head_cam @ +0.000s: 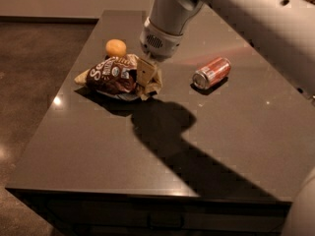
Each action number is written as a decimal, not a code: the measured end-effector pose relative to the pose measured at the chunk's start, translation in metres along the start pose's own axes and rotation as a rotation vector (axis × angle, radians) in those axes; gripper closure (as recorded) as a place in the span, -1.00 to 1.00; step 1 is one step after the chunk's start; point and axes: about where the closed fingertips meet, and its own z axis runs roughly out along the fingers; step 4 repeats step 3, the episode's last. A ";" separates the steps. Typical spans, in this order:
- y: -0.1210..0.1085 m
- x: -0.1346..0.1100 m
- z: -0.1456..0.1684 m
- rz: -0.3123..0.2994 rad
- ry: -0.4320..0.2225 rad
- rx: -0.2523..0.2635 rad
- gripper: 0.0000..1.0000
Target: Move brown chip bag near orange
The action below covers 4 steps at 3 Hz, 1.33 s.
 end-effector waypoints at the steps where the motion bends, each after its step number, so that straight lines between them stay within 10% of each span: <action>1: -0.010 -0.007 -0.004 -0.006 -0.003 0.019 -0.83; 4: -0.010 -0.008 -0.003 -0.007 -0.006 0.019 -1.00</action>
Offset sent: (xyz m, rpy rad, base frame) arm 0.0110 0.0006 0.0047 -0.0049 -0.0177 -0.0014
